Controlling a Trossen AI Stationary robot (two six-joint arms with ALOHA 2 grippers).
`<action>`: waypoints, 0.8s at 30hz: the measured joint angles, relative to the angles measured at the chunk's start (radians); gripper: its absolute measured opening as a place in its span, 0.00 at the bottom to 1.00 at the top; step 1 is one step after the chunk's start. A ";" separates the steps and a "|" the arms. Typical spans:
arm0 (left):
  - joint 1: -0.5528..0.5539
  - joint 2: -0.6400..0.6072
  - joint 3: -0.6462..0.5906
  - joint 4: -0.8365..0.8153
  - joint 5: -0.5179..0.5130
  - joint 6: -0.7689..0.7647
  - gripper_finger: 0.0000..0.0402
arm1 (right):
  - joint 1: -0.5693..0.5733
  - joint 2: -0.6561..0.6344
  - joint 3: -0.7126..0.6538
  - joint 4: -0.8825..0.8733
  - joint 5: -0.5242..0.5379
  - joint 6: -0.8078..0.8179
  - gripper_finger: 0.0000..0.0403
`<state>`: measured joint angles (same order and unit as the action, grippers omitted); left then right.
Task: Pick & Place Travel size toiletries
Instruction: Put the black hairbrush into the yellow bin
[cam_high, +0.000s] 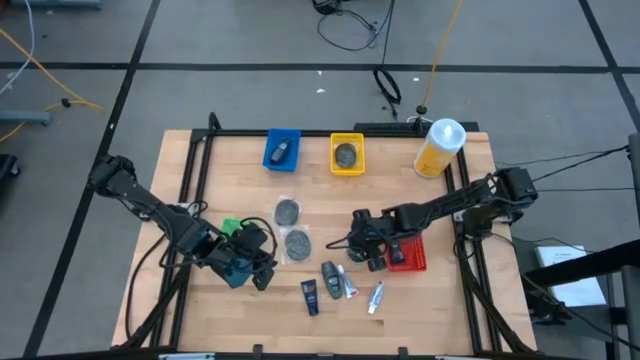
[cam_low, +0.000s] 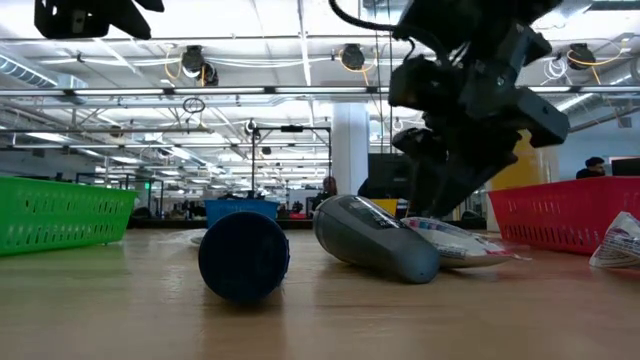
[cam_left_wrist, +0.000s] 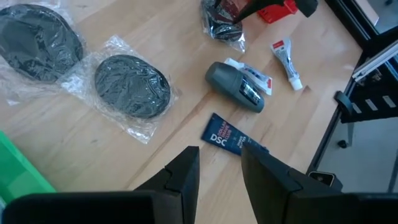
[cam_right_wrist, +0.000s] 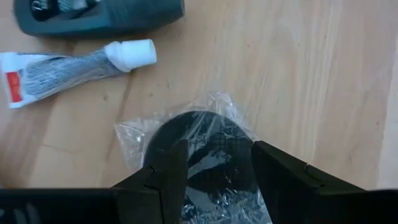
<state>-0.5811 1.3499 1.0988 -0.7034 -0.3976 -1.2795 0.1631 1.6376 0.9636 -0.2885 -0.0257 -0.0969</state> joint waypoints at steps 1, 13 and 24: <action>0.000 0.000 0.000 -0.001 -0.003 0.002 0.29 | -0.003 0.001 0.020 -0.029 -0.001 -0.009 0.43; 0.000 0.001 0.000 -0.001 -0.024 0.020 0.29 | -0.007 0.101 0.079 -0.086 -0.031 -0.022 0.43; 0.000 0.001 0.000 0.002 -0.025 0.021 0.29 | -0.019 0.156 0.083 -0.060 -0.015 0.051 0.39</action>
<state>-0.5812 1.3506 1.0985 -0.7017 -0.4221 -1.2587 0.1439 1.7939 1.0462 -0.3482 -0.0412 -0.0460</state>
